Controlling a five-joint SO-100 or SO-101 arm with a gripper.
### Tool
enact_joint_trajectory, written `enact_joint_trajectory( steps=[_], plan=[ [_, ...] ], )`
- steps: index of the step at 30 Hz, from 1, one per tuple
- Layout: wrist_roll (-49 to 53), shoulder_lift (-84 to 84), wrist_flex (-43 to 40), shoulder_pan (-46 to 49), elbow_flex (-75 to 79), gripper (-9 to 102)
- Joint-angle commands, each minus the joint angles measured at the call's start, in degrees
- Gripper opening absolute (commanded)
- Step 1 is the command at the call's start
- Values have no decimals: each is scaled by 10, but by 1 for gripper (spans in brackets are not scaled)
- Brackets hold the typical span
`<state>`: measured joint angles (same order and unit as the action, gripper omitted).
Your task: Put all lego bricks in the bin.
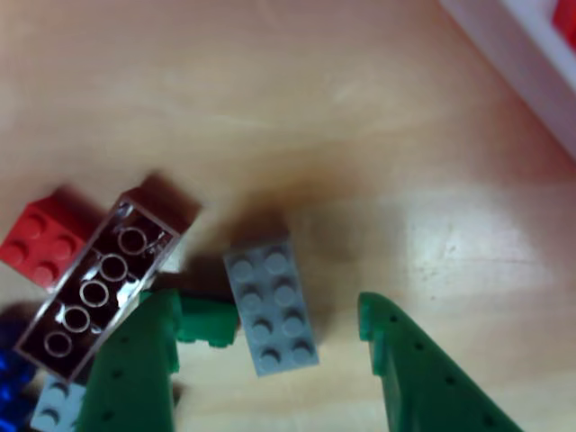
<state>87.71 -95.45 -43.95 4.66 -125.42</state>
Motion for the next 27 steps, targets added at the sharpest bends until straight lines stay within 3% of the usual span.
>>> enact_joint_trajectory(
  steps=[1, 8, 16, 20, 27],
  plan=[
    [-7, 18, 4, -27, 17, 20],
    [-21, -2, 8, -32, 9, 0],
    [-214, -351, -29, -45, -33, 0],
    [-248, -467, -29, 0, -17, 0],
    [-227, -115, 0, 169, 213, 2]
  ],
)
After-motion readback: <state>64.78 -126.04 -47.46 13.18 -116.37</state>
